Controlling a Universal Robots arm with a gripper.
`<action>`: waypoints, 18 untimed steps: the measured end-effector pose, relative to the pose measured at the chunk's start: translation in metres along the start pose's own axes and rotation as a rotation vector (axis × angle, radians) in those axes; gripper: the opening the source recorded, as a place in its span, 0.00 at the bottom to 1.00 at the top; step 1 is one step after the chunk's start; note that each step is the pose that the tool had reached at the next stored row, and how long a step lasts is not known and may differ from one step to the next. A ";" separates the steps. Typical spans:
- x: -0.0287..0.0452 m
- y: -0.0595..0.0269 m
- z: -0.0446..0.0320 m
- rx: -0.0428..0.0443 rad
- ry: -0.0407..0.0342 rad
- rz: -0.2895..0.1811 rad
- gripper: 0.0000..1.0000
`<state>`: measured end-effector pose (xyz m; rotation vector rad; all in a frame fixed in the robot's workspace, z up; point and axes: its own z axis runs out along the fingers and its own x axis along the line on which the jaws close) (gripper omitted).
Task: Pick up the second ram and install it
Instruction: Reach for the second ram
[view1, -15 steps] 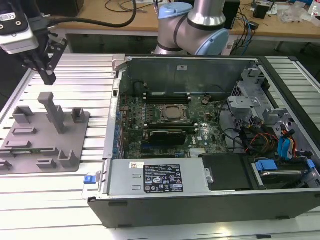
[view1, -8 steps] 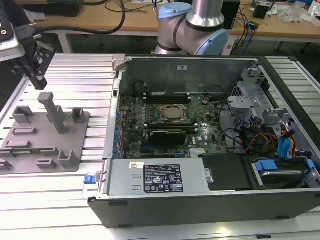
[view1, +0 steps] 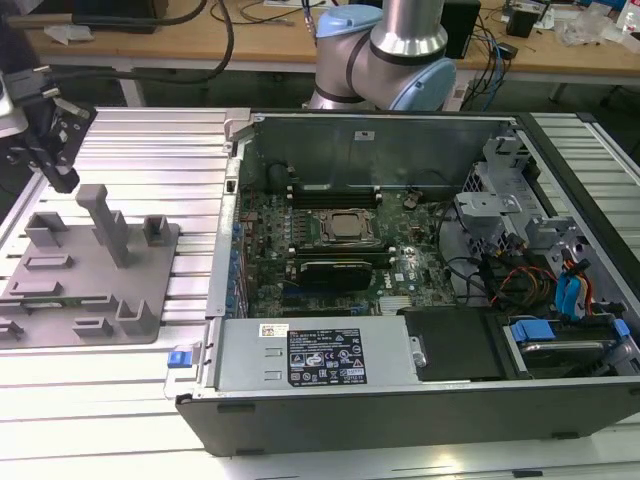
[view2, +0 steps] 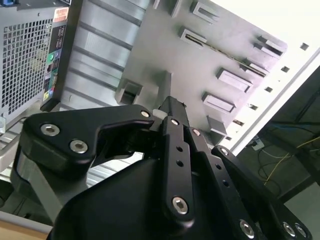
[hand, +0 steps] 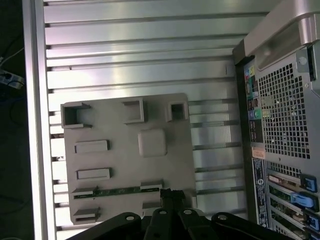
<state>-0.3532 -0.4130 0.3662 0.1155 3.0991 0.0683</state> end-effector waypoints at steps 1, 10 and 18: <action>0.0015 -0.0023 0.0016 0.0000 0.0000 0.000 0.08; 0.0328 -0.0161 0.0201 0.0000 0.0000 0.000 0.08; 0.0620 -0.0196 0.0317 0.0000 0.0000 0.000 0.08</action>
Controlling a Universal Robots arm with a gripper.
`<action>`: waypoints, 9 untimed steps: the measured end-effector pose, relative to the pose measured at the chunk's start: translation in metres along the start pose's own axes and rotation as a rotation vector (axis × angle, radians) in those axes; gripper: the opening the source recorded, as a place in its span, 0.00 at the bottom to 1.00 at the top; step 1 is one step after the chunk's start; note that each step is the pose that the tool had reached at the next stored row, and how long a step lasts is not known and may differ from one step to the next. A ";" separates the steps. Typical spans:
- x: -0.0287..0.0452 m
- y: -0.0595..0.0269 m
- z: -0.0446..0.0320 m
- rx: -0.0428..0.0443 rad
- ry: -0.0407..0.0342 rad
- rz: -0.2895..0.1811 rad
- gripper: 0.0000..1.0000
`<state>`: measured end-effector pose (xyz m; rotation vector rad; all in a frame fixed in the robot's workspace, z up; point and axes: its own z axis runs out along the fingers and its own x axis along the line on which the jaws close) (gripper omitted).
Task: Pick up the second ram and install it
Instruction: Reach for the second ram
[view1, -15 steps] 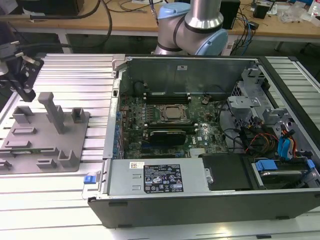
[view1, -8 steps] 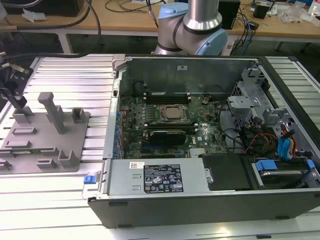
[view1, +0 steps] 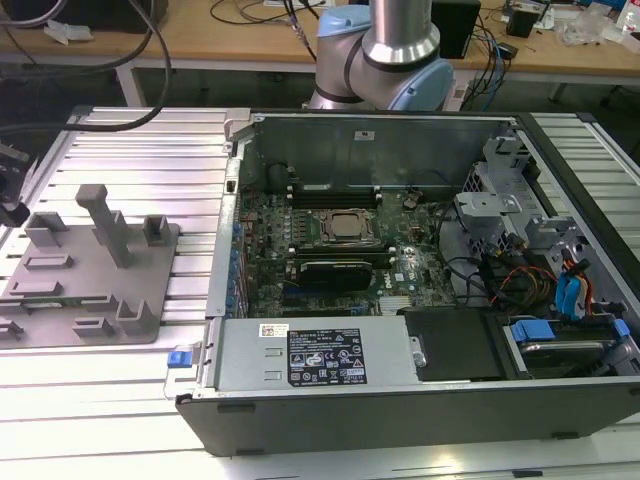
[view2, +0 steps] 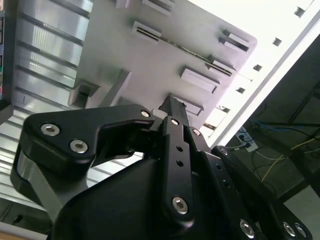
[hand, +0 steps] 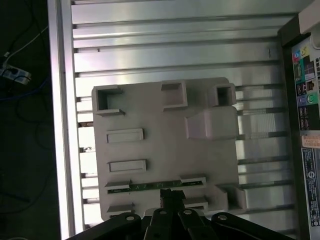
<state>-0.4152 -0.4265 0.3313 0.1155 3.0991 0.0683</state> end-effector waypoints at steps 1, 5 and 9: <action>0.0016 -0.0002 0.0010 0.0000 0.0000 0.000 0.08; 0.0060 -0.0011 0.0055 0.0000 0.0000 0.000 0.08; 0.0069 -0.0013 0.0063 0.0000 0.0000 0.000 0.08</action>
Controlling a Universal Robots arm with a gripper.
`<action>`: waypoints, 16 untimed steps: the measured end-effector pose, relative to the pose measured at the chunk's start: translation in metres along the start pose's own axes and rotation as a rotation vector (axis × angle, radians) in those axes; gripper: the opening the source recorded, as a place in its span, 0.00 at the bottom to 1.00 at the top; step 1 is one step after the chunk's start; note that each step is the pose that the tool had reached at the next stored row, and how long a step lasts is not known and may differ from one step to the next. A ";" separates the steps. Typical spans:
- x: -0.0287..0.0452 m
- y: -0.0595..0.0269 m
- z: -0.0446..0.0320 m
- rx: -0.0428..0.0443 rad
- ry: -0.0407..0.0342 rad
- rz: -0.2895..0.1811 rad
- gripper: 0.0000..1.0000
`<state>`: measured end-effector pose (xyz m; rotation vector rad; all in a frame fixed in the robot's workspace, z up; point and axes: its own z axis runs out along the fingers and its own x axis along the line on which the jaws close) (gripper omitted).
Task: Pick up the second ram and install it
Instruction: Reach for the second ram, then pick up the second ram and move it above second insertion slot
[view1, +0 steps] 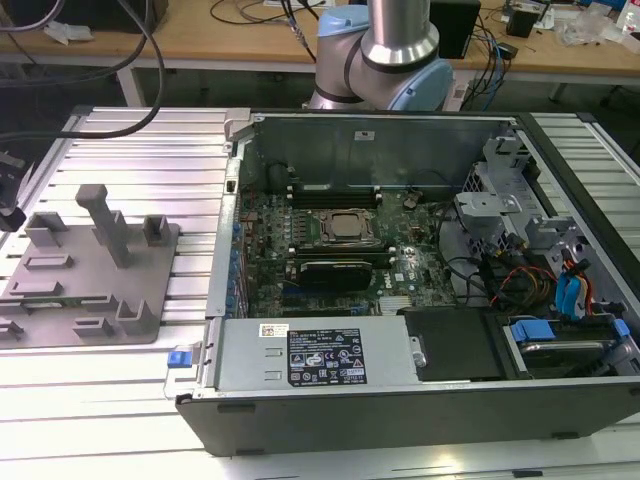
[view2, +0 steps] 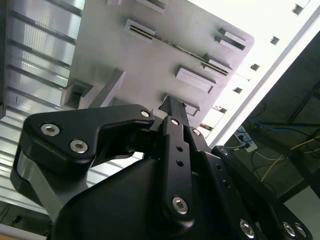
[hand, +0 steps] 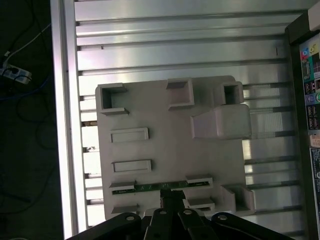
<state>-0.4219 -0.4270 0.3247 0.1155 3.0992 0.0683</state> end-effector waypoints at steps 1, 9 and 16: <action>0.0000 0.0000 0.0000 0.0000 0.0000 0.000 0.08; 0.0003 0.0000 0.0000 0.0000 0.0000 0.000 0.08; 0.0003 -0.0001 -0.0001 -0.0030 0.0037 -0.080 0.08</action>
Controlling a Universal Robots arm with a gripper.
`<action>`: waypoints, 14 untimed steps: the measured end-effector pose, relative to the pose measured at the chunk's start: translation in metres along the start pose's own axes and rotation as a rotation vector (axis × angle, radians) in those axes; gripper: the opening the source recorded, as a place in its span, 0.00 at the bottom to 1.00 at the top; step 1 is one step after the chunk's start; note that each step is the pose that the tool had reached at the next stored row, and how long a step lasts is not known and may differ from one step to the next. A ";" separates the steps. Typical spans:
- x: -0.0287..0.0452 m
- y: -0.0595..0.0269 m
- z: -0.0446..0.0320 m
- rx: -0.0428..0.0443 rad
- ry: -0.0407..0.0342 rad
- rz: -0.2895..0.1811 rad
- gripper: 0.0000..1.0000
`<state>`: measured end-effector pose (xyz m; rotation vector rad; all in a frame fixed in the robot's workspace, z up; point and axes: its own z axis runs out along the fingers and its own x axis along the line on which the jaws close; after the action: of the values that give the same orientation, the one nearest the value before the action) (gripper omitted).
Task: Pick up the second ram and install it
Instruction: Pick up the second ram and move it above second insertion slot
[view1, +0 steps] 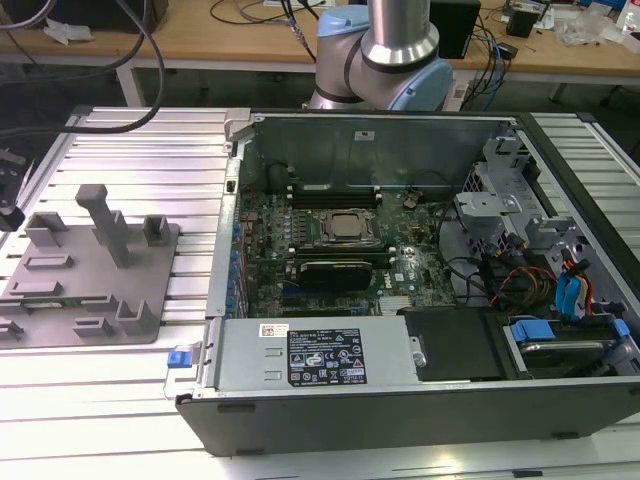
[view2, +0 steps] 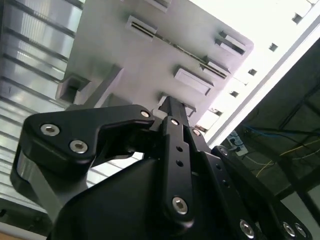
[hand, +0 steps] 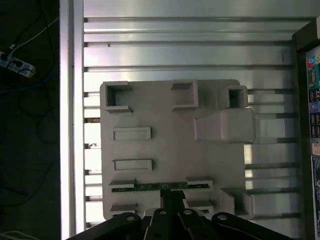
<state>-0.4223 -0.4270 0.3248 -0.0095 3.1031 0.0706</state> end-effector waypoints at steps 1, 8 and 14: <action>0.0000 0.0000 0.0001 -0.0017 0.0019 -0.044 0.08; 0.0000 0.0000 0.0002 -0.0108 0.0126 -0.281 0.08; 0.0000 0.0000 0.0004 -0.0164 0.0195 -0.430 0.08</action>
<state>-0.4222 -0.4270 0.3243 -0.6747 3.0394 0.0819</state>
